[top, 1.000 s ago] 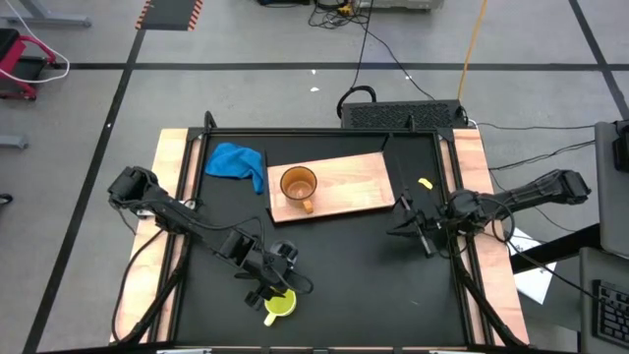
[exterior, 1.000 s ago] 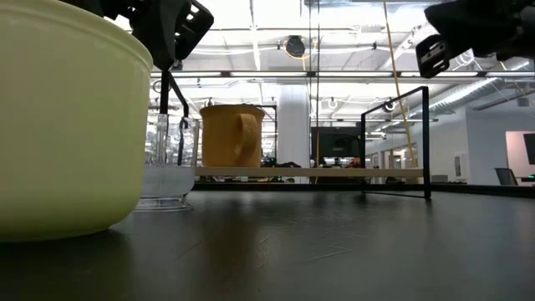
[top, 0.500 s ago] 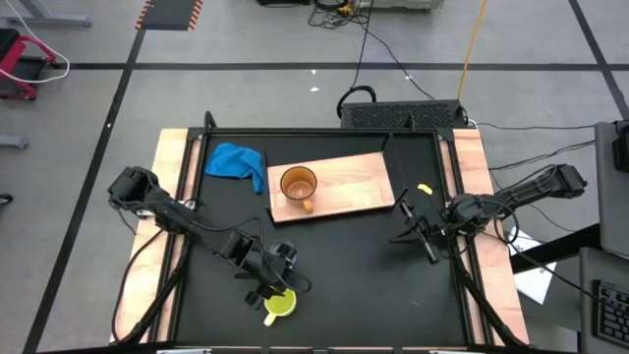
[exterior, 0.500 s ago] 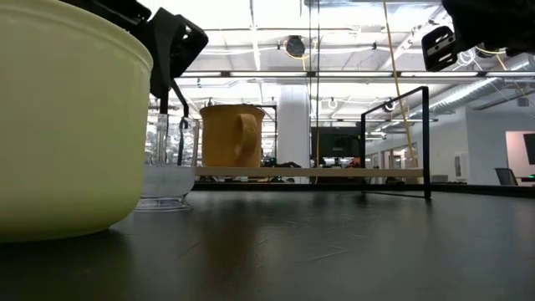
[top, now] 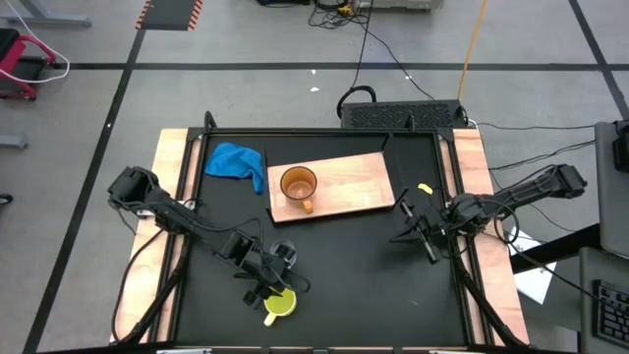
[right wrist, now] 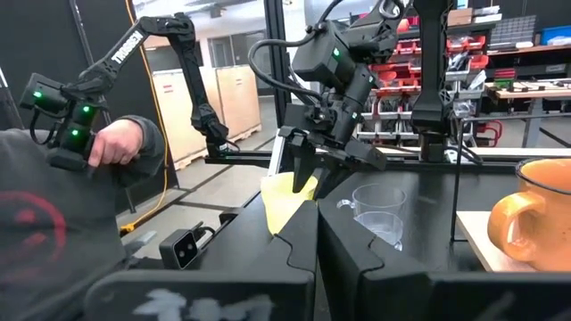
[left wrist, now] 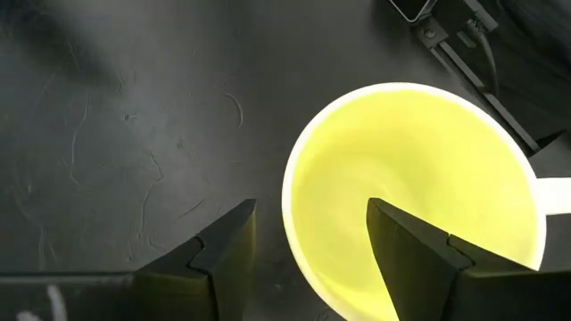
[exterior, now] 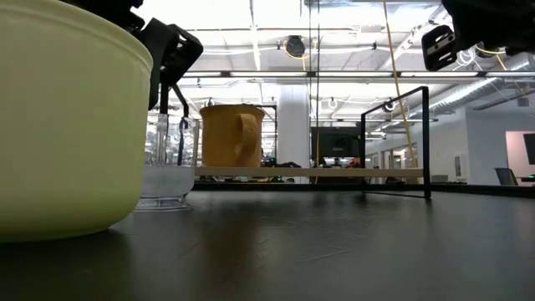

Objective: Stack small to large cups/mugs on shelf
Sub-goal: Put the yellow mug on the shelf

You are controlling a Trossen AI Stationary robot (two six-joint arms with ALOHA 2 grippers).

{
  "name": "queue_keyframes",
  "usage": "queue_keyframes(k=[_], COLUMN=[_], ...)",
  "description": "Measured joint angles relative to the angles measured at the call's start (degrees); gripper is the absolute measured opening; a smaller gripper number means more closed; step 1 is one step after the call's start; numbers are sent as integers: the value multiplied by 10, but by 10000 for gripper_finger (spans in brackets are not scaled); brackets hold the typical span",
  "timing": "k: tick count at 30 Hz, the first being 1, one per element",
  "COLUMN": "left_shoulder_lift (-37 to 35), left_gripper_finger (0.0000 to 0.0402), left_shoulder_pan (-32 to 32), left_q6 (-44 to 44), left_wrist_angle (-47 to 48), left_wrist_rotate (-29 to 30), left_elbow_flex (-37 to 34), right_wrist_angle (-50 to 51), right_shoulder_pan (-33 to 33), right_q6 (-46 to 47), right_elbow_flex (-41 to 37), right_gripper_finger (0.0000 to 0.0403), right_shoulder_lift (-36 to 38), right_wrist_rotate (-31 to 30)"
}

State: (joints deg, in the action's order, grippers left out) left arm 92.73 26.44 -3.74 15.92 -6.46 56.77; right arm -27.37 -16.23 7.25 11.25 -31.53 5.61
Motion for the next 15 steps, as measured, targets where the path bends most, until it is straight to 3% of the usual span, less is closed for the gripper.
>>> queue_keyframes(k=[4, 15], left_shoulder_lift=[0, 0], left_gripper_finger=[200, 90], left_shoulder_pan=[0, 0], left_q6=[0, 0], left_wrist_angle=[-2, -4], left_wrist_rotate=[0, -4], left_elbow_flex=[0, 0], right_wrist_angle=[-3, -3], right_shoulder_pan=[0, 0], right_q6=[-2, -4], right_elbow_flex=[0, 0], right_gripper_finger=[0, 0], right_shoulder_lift=[0, 0], right_wrist_rotate=[0, 0])
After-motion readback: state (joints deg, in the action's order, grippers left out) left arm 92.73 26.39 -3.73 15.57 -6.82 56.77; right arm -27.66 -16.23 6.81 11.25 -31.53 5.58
